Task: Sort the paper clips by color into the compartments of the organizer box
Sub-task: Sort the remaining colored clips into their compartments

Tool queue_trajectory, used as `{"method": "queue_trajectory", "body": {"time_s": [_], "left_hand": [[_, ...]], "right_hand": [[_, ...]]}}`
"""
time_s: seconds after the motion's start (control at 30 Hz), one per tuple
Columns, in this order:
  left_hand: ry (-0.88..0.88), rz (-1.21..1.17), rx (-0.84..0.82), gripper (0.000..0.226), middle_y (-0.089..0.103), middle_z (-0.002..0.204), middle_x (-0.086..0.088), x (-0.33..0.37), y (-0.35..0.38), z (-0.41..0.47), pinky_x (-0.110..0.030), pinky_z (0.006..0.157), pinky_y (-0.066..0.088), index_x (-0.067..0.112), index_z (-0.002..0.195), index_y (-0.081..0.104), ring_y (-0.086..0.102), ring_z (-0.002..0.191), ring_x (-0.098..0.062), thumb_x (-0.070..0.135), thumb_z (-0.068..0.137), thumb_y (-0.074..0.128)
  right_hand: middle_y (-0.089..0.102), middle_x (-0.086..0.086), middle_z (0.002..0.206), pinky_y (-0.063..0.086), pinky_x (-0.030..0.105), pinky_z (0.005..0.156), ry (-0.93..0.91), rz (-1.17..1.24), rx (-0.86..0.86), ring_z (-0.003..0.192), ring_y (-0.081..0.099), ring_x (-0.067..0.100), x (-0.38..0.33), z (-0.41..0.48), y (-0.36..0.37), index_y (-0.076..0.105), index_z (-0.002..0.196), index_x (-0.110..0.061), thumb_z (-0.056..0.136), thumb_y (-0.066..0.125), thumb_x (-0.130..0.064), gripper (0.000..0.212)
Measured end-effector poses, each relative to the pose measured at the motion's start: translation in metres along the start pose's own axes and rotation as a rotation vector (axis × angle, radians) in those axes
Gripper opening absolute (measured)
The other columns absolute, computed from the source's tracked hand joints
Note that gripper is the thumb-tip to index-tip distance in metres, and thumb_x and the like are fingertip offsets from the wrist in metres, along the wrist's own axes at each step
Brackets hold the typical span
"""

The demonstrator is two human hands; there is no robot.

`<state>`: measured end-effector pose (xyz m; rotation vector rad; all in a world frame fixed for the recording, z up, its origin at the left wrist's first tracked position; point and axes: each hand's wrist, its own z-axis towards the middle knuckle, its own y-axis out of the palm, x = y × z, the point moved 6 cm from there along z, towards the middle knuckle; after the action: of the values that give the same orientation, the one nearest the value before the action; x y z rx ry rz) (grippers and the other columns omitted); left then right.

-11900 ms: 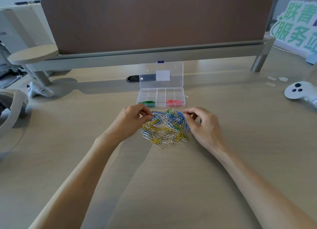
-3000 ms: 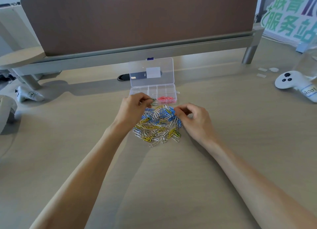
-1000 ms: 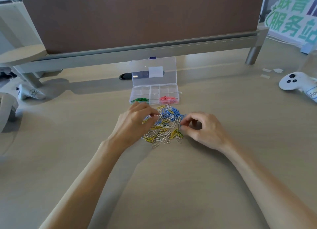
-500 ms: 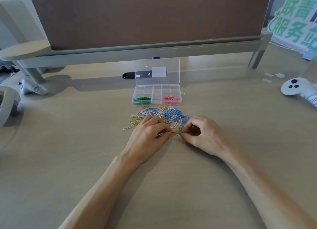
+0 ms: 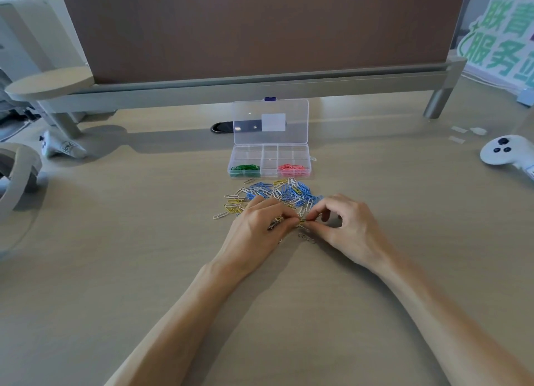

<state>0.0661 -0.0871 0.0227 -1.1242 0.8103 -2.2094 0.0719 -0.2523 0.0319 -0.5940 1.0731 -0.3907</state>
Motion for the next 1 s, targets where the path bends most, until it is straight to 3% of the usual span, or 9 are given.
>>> {"method": "queue_trajectory", "body": {"time_s": [0.13,0.23,0.33,0.47,0.67,0.87,1.0], "left_hand": [[-0.024,-0.035,-0.017,0.004,0.062,0.085,0.02,0.001,0.001,0.001,-0.013,0.076,0.036,0.024,0.092,0.07,0.046,0.085,0.002,0.025,0.088,0.069],[-0.04,-0.066,-0.004,0.002,0.064,0.085,0.02,0.002,-0.002,0.002,-0.01,0.074,0.033,0.025,0.09,0.069,0.046,0.084,0.003,0.024,0.088,0.068],[-0.086,-0.112,-0.001,0.003,0.063,0.082,0.022,0.002,-0.007,0.003,-0.011,0.074,0.034,0.025,0.087,0.069,0.047,0.082,0.002,0.022,0.088,0.068],[-0.199,-0.088,0.152,0.005,0.06,0.077,0.022,-0.018,-0.027,0.017,-0.011,0.069,0.035,0.018,0.085,0.07,0.047,0.076,0.009,0.02,0.088,0.068],[-0.35,0.201,0.23,0.011,0.064,0.097,0.009,-0.078,-0.055,0.055,-0.03,0.072,0.041,0.021,0.09,0.067,0.053,0.097,-0.014,0.027,0.093,0.059],[-0.313,0.347,0.138,0.014,0.063,0.099,0.002,-0.103,-0.048,0.067,-0.036,0.068,0.048,0.016,0.093,0.068,0.05,0.098,-0.019,0.025,0.094,0.056],[-0.243,0.352,0.138,0.014,0.062,0.099,0.003,-0.101,-0.048,0.061,-0.037,0.068,0.048,0.015,0.093,0.066,0.051,0.098,-0.018,0.023,0.095,0.054]], "right_hand": [[0.066,-0.012,0.076,0.043,0.012,0.063,0.018,0.081,0.013,0.072,0.059,0.005,-0.002,0.0,0.001,0.071,0.08,-0.021,0.076,0.081,-0.018,0.012],[0.069,-0.006,0.079,0.052,0.017,0.069,0.089,0.23,0.025,0.074,0.065,0.008,0.0,-0.001,0.003,0.07,0.084,-0.019,0.077,0.079,-0.008,0.015],[0.07,-0.005,0.081,0.052,0.017,0.071,0.124,0.331,0.049,0.078,0.067,0.011,-0.001,-0.001,0.006,0.069,0.087,-0.02,0.077,0.076,-0.002,0.021],[0.071,-0.005,0.084,0.05,0.015,0.072,0.129,0.371,0.097,0.08,0.067,0.011,-0.001,0.002,0.004,0.069,0.093,-0.021,0.079,0.073,0.0,0.026],[0.073,-0.007,0.087,0.051,0.015,0.077,0.131,0.358,0.122,0.083,0.068,0.007,0.006,0.008,0.004,0.071,0.097,-0.018,0.083,0.07,-0.001,0.023],[0.073,-0.008,0.087,0.049,0.012,0.077,0.111,0.27,0.216,0.082,0.067,0.002,0.012,0.041,-0.004,0.071,0.094,-0.013,0.084,0.067,0.002,0.019],[0.071,-0.012,0.086,0.05,0.015,0.079,0.126,0.241,0.272,0.083,0.067,0.004,0.021,0.075,-0.001,0.069,0.091,-0.02,0.083,0.066,0.003,0.024]]}}
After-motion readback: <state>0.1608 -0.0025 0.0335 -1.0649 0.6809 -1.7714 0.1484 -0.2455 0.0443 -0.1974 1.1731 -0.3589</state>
